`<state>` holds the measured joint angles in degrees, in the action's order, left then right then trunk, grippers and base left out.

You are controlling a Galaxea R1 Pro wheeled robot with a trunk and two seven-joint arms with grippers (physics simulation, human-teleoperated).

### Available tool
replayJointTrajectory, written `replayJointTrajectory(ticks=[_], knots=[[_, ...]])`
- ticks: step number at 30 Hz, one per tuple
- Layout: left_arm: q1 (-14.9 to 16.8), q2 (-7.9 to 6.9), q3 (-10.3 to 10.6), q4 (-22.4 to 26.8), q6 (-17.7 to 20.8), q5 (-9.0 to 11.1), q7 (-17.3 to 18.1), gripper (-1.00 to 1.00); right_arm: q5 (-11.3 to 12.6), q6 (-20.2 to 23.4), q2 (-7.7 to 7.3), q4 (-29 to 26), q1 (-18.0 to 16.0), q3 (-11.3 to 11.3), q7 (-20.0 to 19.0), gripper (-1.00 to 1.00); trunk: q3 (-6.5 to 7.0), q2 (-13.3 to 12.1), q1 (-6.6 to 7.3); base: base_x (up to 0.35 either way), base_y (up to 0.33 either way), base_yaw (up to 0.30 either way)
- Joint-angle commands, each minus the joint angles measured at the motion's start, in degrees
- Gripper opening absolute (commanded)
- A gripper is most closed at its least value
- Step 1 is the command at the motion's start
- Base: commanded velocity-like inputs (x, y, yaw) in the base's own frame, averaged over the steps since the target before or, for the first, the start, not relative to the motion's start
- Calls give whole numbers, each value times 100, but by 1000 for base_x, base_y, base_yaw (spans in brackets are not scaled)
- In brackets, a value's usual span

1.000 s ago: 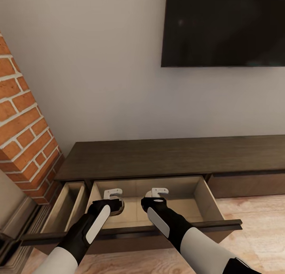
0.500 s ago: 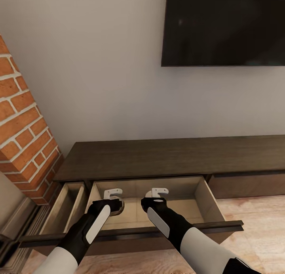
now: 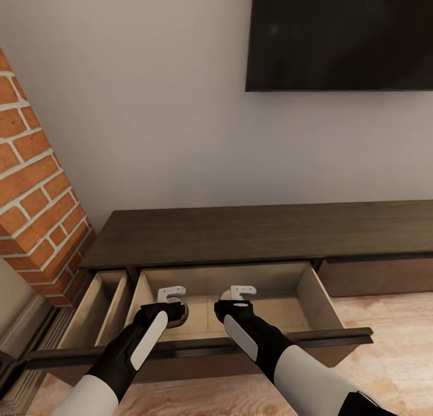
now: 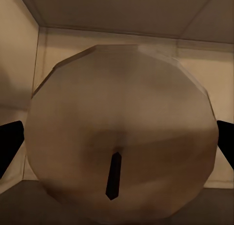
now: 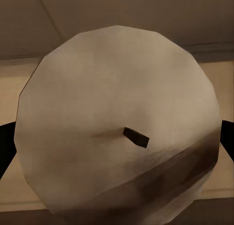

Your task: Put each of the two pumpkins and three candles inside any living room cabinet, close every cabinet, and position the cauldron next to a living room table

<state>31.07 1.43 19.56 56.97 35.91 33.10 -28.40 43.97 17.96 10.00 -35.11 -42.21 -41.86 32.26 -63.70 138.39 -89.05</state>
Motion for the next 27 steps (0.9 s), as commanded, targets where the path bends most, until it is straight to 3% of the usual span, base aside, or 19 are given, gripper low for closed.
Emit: replayJointTrajectory(ticks=[1, 6, 17, 27], knots=[[4, -2, 12, 7, 4, 56, -58, -100, 33, 6, 0, -5, -6, -15, -1, -100, -23, 44, -21, 0, 0, 0], [4, -2, 6, 7, 2, 56, -60, -100, 33, 6, 0, -5, -6, -15, -1, -100, -113, 245, -131, 0, 0, 0], [4, -2, 4, 16, 2, 56, -60, -100, 32, 6, 0, -5, -6, -15, -1, -100, -113, 245, -131, 5, 0, 0], [4, -2, 1, 6, 4, 56, -60, -100, 33, 6, 0, -5, -6, -15, -1, -100, -113, 245, -131, 134, 0, 0]])
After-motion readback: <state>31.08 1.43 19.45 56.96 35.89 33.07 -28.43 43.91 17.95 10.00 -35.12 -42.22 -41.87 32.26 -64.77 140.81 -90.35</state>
